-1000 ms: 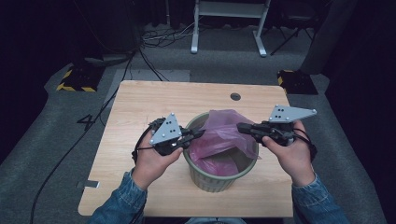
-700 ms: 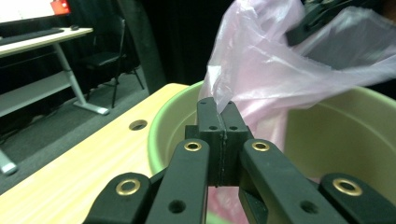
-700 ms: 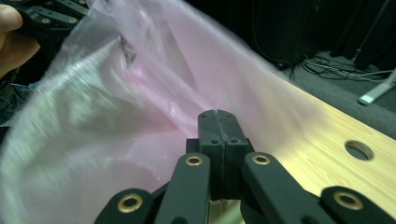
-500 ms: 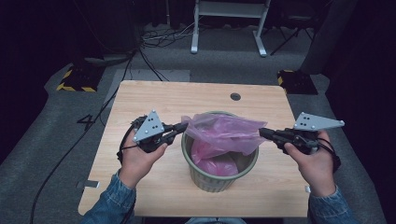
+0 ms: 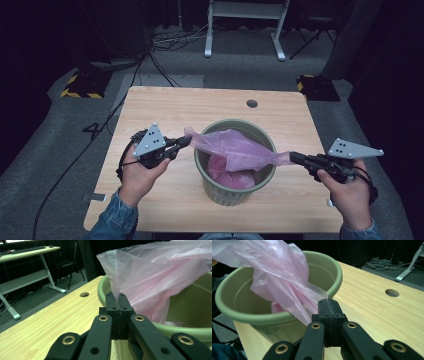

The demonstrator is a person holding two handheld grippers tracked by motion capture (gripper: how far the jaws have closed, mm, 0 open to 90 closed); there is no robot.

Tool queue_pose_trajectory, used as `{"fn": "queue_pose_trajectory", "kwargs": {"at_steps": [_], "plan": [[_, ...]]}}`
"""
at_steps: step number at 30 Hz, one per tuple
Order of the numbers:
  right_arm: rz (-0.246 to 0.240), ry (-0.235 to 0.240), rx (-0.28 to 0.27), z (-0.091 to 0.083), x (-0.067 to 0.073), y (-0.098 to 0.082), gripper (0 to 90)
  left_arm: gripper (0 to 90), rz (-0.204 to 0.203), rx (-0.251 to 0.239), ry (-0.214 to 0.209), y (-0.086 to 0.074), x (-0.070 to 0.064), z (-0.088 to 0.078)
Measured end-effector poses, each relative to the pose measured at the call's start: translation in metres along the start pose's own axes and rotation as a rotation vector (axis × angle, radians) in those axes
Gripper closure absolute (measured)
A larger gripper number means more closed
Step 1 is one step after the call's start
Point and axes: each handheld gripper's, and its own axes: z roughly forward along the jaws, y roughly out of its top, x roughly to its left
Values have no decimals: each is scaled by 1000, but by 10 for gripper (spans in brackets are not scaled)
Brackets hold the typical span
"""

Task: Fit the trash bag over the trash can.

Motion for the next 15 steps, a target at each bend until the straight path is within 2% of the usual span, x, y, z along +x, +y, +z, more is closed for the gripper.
{"fn": "queue_pose_trajectory", "kwargs": {"at_steps": [2, 3, 5, 8, 10, 13, 15], "plan": [[-9, 6, 2, -1, 2, -1, 900, 900, 5, -6, 1, 1, -1, 0], [-12, 7, -2, -2, 3, -1, 858, 900, 8, -8, 0, 3, -2, -1], [-30, -10, -16, -4, 3, 1, 713, 900, 10, -15, -5, 5, -3, 0], [-64, -19, -33, -4, 5, 6, 580, 900, 18, -22, -10, 8, -5, 2], [-100, -26, -39, -3, 8, 10, 533, 900, 20, -25, -13, 10, -6, 4], [-142, -10, -40, -1, 14, 14, 467, 900, 22, -23, -13, 12, -6, 8], [-181, 4, -44, 1, 18, 18, 454, 900, 19, -25, -14, 14, -6, 10]]}}
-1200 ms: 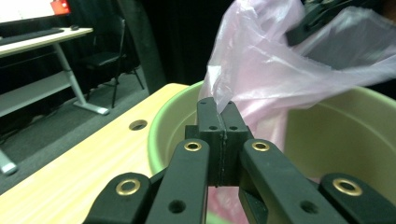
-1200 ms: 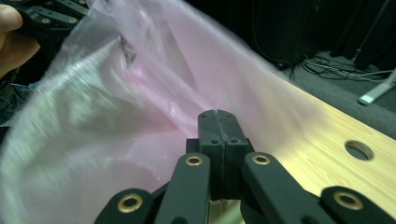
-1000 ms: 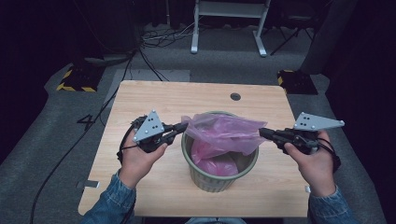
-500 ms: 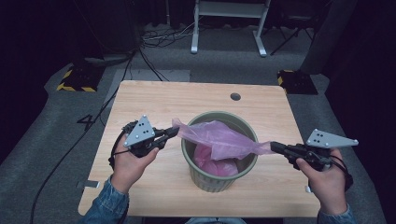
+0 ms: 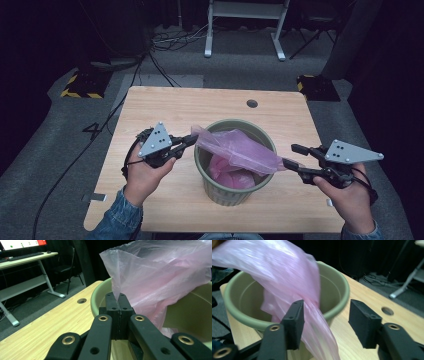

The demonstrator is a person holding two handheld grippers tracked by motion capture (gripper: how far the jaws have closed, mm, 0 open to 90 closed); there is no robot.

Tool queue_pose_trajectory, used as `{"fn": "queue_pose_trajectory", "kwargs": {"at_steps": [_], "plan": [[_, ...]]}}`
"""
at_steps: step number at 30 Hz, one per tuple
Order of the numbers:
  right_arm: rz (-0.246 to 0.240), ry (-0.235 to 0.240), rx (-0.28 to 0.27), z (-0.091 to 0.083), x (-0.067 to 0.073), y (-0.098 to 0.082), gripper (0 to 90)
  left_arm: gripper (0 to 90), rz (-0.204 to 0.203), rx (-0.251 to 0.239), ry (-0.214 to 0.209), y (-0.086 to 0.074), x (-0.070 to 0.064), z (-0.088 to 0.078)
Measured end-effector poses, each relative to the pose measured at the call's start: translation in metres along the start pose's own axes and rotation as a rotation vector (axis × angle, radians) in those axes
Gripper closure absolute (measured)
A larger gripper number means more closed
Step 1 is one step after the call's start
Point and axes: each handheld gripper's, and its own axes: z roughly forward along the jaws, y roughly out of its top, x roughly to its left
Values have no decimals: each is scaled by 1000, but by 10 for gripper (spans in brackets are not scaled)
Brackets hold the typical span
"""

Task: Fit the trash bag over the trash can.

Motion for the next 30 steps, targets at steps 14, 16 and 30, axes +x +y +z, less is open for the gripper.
{"fn": "queue_pose_trajectory", "kwargs": {"at_steps": [14, 16, 30], "plan": [[-62, 91, 27, 38, 7, 24, 841, 900, 15, -1, -38, 5, -4, 11], [-32, 74, 3, 39, 3, 26, 879, 900, 11, 0, -40, 4, -4, 11], [-41, 35, -94, 17, 10, 35, 564, 808, 29, -13, -24, 6, -5, 5]]}}
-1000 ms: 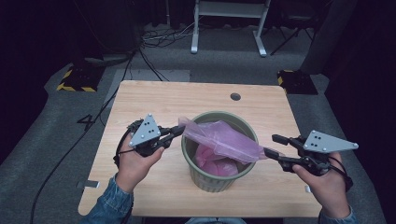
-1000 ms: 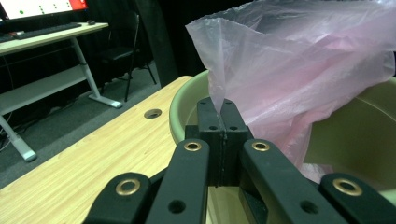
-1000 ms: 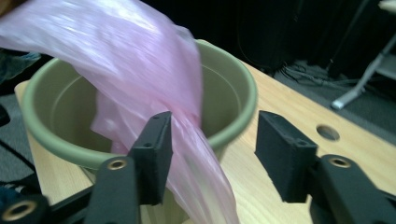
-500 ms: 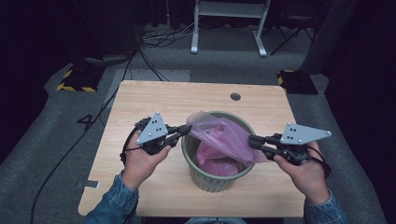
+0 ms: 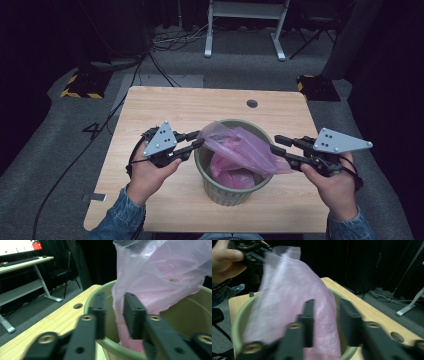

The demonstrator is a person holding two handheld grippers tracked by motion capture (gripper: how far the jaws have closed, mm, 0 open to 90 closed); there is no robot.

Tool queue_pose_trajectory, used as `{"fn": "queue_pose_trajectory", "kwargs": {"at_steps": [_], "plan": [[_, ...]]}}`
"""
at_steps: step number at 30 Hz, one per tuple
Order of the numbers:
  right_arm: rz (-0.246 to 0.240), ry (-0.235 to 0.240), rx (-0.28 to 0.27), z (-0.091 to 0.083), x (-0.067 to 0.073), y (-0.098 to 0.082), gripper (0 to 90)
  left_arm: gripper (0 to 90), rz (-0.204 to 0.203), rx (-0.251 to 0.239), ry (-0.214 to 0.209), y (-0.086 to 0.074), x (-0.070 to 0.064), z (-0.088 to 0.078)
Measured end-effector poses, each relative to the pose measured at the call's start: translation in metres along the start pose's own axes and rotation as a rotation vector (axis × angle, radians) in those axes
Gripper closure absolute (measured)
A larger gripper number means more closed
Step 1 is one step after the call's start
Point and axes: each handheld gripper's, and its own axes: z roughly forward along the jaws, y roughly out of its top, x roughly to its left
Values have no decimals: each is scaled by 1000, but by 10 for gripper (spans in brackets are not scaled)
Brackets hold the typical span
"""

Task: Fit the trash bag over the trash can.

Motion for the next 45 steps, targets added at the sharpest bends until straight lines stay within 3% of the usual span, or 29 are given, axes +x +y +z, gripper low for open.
{"fn": "queue_pose_trajectory", "kwargs": {"at_steps": [4, 7, 10, 17, 19, 22, 24, 33, 37, 38, 41, 45], "plan": [[-17, 20, 15, -9, 11, 0, 467, 881, -16, 0, 12, -1, 2, 1], [-33, -2, 46, -15, 14, -3, 459, 890, -18, 11, 54, -3, 7, 2], [-31, -10, 51, -17, 12, -7, 439, 891, -39, 10, 52, -5, 11, 3], [-49, 6, 74, 4, 10, -9, 419, 893, -31, 10, 17, -6, 7, 8], [-56, -10, 73, 11, 7, -6, 495, 894, -25, 11, 7, -6, 6, 8], [-24, -14, 65, 17, -2, -3, 760, 898, -17, 16, -5, -7, 4, 6], [1, -27, 55, 20, -10, 0, 861, 899, -16, 15, -12, -8, 3, 4], [41, -96, 58, 36, -40, 10, 900, 900, -6, 33, -46, -10, 0, 0], [55, -105, 66, 44, -51, 13, 900, 895, -24, 44, -49, -12, 2, -1], [60, -102, 67, 46, -53, 13, 900, 852, -33, 46, -47, -12, 2, -2], [67, -95, 74, 52, -56, 11, 900, 537, -30, 14, 7, -8, 3, -3], [70, -85, 72, 55, -56, 12, 900, 354, -10, -52, 23, 6, 4, -6]]}}
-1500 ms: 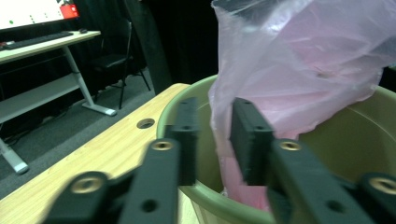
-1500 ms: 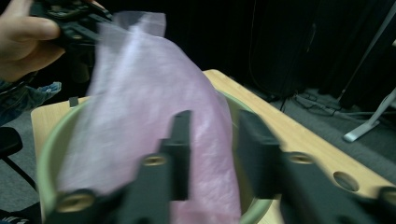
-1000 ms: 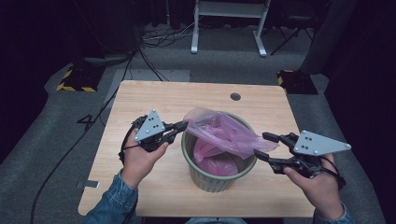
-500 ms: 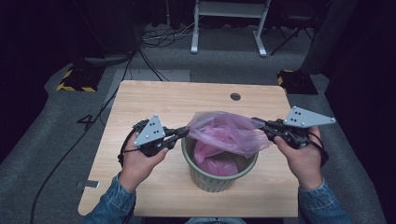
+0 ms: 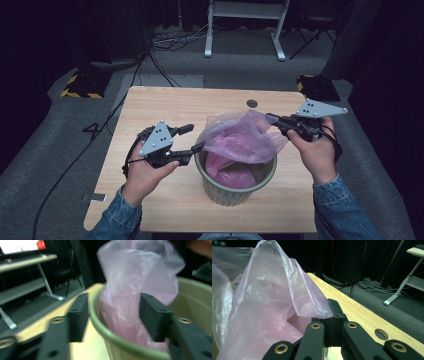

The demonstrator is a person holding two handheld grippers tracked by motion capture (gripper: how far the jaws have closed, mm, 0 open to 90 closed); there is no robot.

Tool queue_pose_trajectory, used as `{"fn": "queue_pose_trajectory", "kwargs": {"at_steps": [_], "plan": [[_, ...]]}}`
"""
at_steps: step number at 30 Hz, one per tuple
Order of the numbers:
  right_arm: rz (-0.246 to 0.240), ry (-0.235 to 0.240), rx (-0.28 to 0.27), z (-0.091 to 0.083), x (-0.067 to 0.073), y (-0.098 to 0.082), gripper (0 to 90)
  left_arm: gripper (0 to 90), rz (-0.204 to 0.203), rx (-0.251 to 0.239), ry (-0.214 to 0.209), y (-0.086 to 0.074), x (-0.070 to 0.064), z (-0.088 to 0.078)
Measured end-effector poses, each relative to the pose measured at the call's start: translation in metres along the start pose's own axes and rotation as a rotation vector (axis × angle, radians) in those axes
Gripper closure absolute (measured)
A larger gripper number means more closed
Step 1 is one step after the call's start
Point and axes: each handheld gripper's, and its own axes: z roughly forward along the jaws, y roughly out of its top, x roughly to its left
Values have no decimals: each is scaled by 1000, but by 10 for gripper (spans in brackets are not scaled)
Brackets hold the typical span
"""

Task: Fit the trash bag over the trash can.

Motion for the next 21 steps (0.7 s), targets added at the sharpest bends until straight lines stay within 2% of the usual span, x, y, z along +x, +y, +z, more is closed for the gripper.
{"fn": "queue_pose_trajectory", "kwargs": {"at_steps": [5, 8, 9, 11, 12, 14, 16, 18, 21], "plan": [[-3, 10, -11, 0, 1, 5, 900, 333, 32, -29, -32, 22, -2, 6], [-5, 17, -16, 1, 2, 7, 900, 335, 35, -10, -41, 30, -1, 17], [-3, 21, -17, 1, 2, 8, 900, 368, 27, 6, -50, 30, 0, 21], [-4, 27, -21, 2, 3, 8, 889, 595, 22, 46, -79, 29, 3, 28], [-5, 29, -24, 2, 4, 8, 869, 709, 22, 52, -79, 27, 4, 32], [-5, 25, -31, 2, 3, 7, 787, 875, 32, 70, -67, 24, 7, 36], [4, 23, -23, 0, 3, 4, 699, 900, 28, 77, -39, 20, 8, 37], [1, -6, -26, -5, 4, 1, 614, 900, 17, 78, -15, 18, 11, 37], [3, -25, -39, -14, 6, -3, 557, 900, 7, 83, 14, 15, 14, 37]]}}
